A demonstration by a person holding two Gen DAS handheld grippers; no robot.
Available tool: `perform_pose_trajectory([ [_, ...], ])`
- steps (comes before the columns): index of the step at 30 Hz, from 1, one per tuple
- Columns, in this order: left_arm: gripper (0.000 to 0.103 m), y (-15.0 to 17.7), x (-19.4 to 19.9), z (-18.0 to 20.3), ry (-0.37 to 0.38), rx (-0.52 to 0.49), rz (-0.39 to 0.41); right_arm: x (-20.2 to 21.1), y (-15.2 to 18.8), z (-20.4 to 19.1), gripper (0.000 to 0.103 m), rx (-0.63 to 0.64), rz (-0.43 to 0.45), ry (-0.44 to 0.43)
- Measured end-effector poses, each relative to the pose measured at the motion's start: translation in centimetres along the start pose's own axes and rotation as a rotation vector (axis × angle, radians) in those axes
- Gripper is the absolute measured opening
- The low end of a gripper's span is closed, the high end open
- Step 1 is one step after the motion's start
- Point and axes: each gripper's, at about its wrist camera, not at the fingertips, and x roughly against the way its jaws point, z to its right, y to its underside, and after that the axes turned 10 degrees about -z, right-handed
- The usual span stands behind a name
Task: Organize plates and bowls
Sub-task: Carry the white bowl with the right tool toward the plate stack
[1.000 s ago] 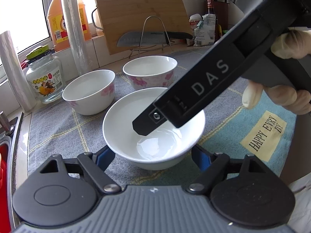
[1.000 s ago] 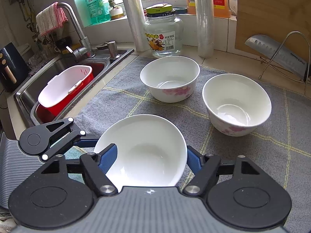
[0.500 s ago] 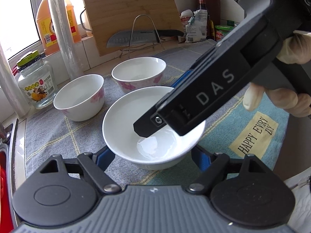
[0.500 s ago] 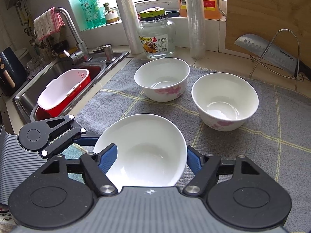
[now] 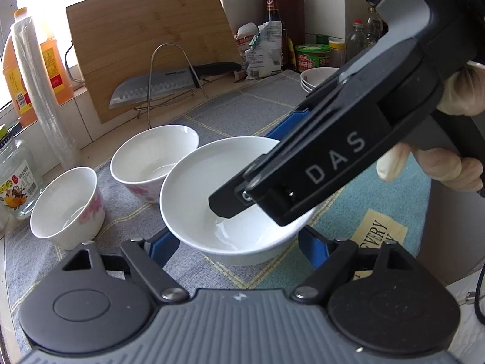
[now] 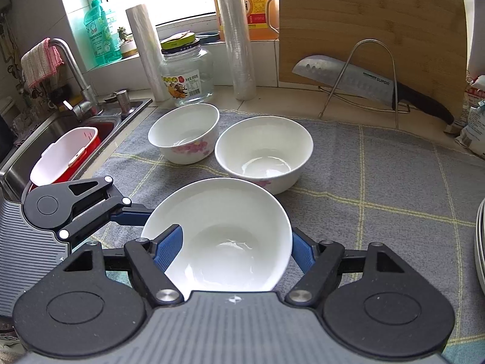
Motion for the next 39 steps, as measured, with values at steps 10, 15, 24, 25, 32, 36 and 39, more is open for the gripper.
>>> perform_pose_trajectory([
  [10, 0.085, -3.6, -2.9, 1.8, 0.065, -0.077, 0.014, 1.8, 1.4, 4.9, 0.08, -0.088, 0.027, 0.068],
  [15, 0.085, -4.8, -4.1, 2.4, 0.078, -0.103, 0.024, 2.0, 1.8, 6.8, 0.08, -0.118, 0.037, 0.081],
  [24, 0.085, -6.5, -7.0, 3.0, 0.105, -0.136, 0.019, 1.4, 1.8, 9.9, 0.08, -0.169, 0.038, 0.094],
  [25, 0.085, -6.7, -7.4, 3.0, 0.108, -0.136, 0.019, 1.2, 1.8, 10.1, 0.08, -0.17, 0.036, 0.1],
  [32, 0.085, -7.7, -9.3, 3.1, 0.122, -0.132, 0.013, 0.5, 1.5, 11.6, 0.081, -0.193, 0.026, 0.124],
  [36, 0.085, -7.6, -9.4, 3.1, 0.12, -0.136, 0.004, 0.1, 1.6, 11.6, 0.081, -0.19, 0.014, 0.123],
  [39, 0.085, -7.6, -9.2, 3.0, 0.125, -0.129, 0.003, 0.0, 1.7, 11.4, 0.081, -0.184, 0.011, 0.123],
])
